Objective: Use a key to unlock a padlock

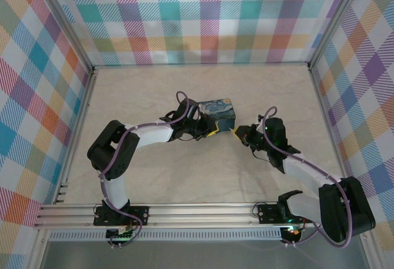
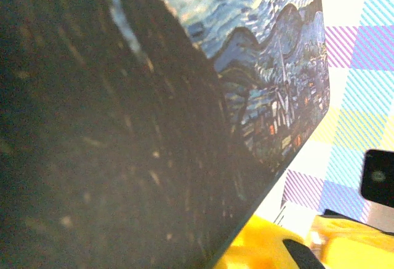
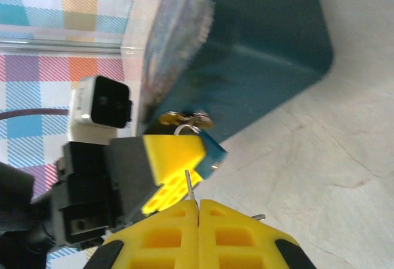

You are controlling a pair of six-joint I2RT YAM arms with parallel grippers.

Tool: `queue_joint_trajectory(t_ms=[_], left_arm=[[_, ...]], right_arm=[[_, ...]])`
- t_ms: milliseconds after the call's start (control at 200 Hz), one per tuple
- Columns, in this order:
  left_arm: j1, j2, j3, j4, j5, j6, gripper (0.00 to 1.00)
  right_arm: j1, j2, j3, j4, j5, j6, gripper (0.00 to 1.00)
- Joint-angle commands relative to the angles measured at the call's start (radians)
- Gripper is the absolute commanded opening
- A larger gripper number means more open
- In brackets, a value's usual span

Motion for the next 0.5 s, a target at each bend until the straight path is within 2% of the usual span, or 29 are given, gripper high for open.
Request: queue_joint_trajectory(t_ms=[0,495], left_arm=[[-0.001,-0.043,-0.006,0.057,0.033,-0.013,0.05],[-0.001,-0.043,-0.019,0.085,0.036,-0.03,0.05]], right_arm=[[0.009,0.01,-0.038,0.112,0.007,0.052,0.0],[0.105,0.18,-0.05,0.322,0.042,0.096,0.0]])
